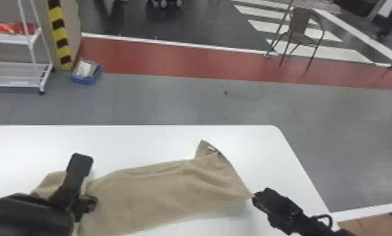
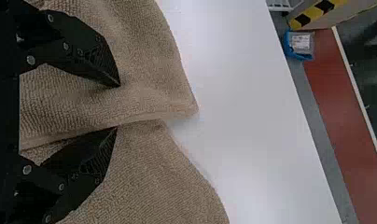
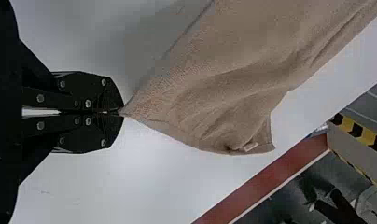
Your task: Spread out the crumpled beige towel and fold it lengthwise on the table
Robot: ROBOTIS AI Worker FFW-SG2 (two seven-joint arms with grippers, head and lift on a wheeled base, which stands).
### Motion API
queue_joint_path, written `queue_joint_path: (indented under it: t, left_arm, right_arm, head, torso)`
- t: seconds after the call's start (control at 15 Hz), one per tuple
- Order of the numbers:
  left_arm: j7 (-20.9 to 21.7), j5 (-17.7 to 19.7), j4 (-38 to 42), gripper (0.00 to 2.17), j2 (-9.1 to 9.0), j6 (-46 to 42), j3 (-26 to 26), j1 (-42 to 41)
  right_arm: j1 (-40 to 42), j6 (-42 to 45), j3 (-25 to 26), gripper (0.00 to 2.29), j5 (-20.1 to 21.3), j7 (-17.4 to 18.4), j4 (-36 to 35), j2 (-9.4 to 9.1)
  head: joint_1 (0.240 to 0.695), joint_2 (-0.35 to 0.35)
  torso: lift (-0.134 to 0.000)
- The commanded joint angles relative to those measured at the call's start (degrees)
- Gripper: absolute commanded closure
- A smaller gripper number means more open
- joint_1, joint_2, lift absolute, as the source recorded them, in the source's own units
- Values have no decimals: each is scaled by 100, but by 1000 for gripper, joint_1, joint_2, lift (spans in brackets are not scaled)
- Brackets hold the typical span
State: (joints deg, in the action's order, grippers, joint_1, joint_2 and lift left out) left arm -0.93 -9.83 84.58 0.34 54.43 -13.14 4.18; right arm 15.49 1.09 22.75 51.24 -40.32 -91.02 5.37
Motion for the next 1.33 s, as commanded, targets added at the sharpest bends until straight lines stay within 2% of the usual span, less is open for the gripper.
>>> queue_joint_path:
  t: [0.0,0.53,0.87,0.93,1.0,1.07,1.27]
  left_arm:
    - [5,-1,173,549,19,161,101,-31]
    - [321,-10,516,549,28,196,523,-190]
    - [523,-1,779,549,19,214,602,-321]
    - [576,-10,779,694,19,214,602,-321]
    - [611,-10,788,1112,19,231,646,-330]
    - [602,-1,823,1403,19,231,734,-357]
    - [611,104,1412,1409,19,231,1182,-629]
  right_arm:
    - [6,0,45,1109,-18,-2,5,17]
    - [-64,-18,432,1112,-71,7,102,96]
    - [-82,0,370,1109,-71,7,181,96]
    - [-82,0,353,1109,-71,7,181,87]
    - [-82,0,353,1109,-71,7,181,87]
    - [-90,-18,362,1109,-71,7,181,87]
    - [-178,-35,485,1112,-79,51,199,96]
  head:
    - [695,-274]
    - [695,-289]
    - [695,-294]
    - [695,-292]
    - [695,-292]
    - [695,-292]
    - [695,-278]
  torso:
    - [0]
    - [0]
    - [0]
    - [0]
    - [0]
    - [0]
    - [0]
